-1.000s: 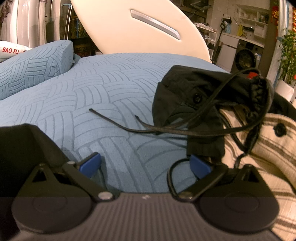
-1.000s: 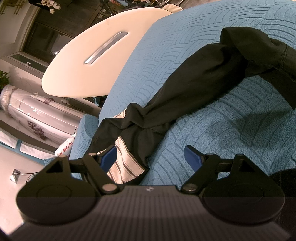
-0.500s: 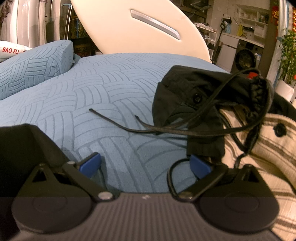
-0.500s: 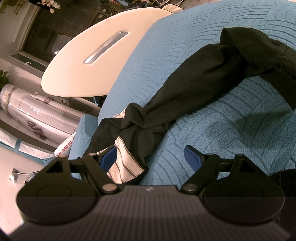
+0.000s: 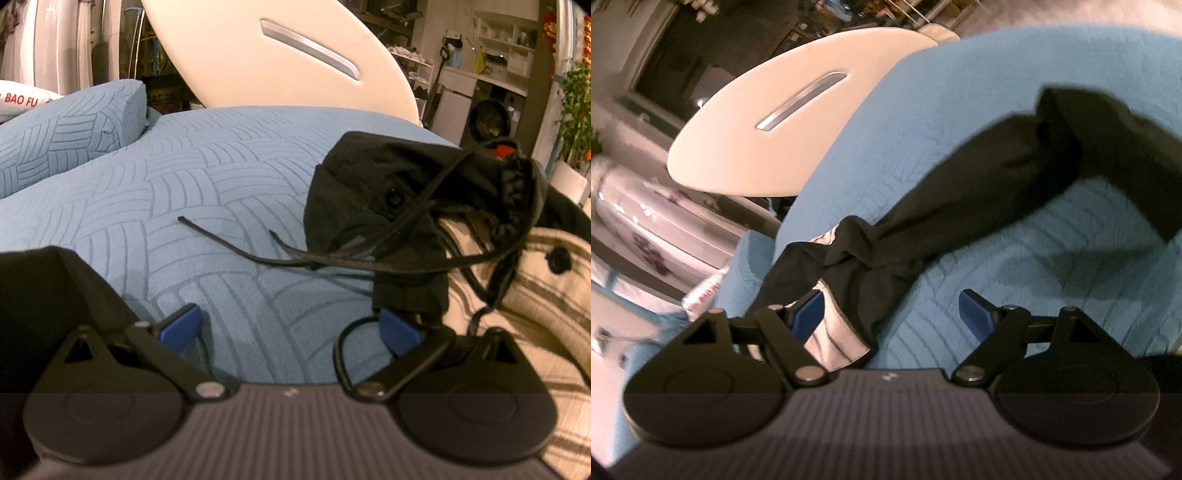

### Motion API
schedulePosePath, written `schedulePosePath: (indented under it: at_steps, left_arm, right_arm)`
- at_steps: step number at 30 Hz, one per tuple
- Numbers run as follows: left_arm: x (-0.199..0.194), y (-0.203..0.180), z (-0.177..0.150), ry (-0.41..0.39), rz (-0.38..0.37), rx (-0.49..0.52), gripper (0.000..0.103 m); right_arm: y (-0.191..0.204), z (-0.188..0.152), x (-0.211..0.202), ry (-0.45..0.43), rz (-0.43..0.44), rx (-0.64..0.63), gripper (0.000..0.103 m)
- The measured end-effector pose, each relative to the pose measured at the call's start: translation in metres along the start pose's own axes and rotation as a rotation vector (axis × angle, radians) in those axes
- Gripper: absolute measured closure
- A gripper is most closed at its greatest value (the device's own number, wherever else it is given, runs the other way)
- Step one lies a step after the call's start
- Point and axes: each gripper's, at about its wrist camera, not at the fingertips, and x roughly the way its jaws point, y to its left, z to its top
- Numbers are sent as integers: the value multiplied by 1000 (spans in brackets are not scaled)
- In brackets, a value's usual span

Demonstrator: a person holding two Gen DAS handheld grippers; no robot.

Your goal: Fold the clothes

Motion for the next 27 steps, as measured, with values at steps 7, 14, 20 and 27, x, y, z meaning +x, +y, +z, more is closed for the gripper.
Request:
schedulePosePath:
  at_steps: [7,14,20,27]
  left_arm:
    - [-9,-9,1,-32,-61,58,0]
    - [-17,-15,-2,-27,-98,94,0]
    - [-32,-11,2,-71,-204,53,0]
    - [-53,-48,3,-82,-654,119,0]
  right_arm:
    - [141,10,84,64,34,-592,22]
    - [237,-47,198,378,144,-927,34]
    - [178,-17,130,-92,17,-688,94]
    - [52,-14,24,-137,185,-195,94]
